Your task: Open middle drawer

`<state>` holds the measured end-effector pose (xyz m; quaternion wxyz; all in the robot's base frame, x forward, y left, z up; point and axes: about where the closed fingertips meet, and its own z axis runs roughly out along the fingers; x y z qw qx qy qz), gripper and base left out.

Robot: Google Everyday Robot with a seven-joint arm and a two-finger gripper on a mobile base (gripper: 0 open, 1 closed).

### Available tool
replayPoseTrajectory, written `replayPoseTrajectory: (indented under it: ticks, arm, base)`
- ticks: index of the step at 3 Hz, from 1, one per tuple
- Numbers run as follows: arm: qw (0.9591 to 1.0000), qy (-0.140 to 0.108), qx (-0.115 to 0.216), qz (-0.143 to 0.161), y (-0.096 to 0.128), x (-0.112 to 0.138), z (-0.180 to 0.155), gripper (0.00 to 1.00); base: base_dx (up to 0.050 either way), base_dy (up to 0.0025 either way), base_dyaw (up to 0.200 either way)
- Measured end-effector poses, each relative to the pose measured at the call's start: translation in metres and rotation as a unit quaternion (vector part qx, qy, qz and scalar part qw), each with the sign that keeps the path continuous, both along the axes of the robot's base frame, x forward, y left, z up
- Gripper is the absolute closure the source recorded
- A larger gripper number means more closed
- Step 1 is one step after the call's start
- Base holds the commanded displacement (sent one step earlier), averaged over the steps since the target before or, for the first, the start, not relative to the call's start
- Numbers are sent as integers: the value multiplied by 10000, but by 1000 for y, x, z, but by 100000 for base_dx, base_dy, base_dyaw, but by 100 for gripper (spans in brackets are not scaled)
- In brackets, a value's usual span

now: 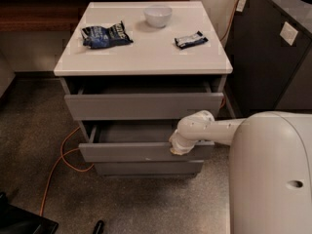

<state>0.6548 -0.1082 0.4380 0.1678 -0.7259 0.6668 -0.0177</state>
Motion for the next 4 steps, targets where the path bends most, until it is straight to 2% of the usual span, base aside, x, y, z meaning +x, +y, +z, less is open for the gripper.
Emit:
replayPoseTrajectory:
  ticks: [1, 4]
  arm:
    - [9999, 103, -21, 16, -2, -20, -5, 100]
    - [9999, 105, -21, 17, -2, -20, 0, 100]
  base:
    - [0, 0, 0]
    - [0, 0, 0]
